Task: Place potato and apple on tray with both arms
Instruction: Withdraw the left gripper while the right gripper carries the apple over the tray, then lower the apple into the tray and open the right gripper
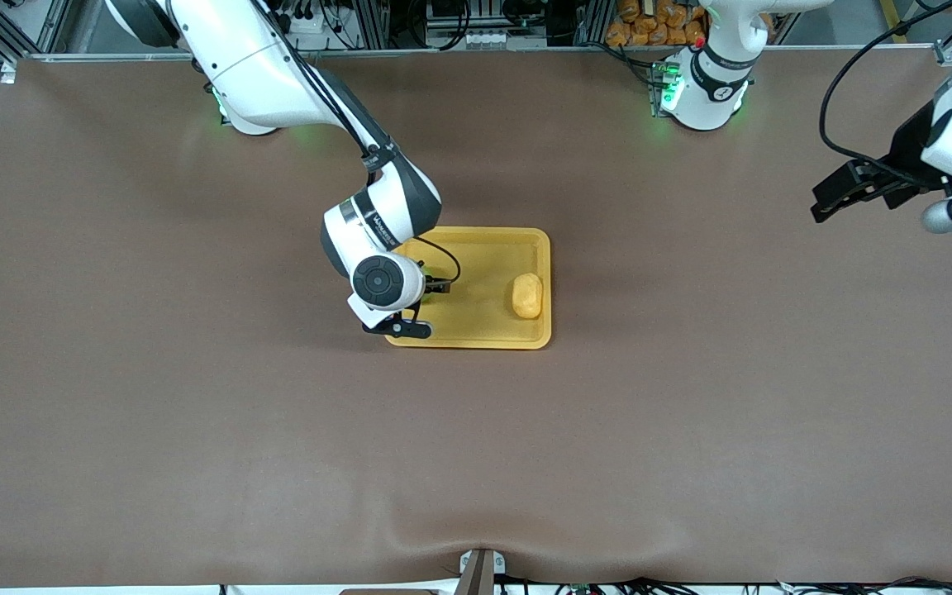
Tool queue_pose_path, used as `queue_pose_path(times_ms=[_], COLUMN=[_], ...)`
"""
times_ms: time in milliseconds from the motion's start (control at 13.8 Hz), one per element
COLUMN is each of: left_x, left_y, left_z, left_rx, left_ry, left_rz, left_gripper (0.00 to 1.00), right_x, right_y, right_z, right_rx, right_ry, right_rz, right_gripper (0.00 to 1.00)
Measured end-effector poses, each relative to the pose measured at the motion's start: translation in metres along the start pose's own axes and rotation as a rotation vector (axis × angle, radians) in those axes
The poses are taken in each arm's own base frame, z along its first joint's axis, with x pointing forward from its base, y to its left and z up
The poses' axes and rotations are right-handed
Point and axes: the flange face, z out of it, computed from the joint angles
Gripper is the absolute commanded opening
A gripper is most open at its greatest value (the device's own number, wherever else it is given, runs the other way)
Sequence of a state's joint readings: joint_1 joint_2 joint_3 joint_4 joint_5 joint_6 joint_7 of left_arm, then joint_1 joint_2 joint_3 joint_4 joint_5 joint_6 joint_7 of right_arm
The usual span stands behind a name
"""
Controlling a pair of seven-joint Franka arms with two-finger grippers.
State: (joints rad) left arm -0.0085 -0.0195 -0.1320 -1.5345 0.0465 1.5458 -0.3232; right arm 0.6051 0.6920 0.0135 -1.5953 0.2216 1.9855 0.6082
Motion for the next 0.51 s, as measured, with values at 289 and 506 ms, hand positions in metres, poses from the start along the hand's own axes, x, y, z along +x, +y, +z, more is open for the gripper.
queue_pose_path(times_ms=[289,506], left_x=[-0.015,-0.028], left_y=[-0.02,-0.032], left_z=[0.001,0.002], left_rx=[0.011,0.017], left_ry=[-0.015,-0.022], left_rz=[0.072,0.106], left_gripper=[1.0,1.0], right_x=[0.0,-0.001], right_y=[0.002,0.005], right_z=[-0.008,-0.036], right_rx=[-0.009,-0.031], right_ry=[-0.013,-0.054], right_rz=[0.002,0.002], right_gripper=[1.0,1.0])
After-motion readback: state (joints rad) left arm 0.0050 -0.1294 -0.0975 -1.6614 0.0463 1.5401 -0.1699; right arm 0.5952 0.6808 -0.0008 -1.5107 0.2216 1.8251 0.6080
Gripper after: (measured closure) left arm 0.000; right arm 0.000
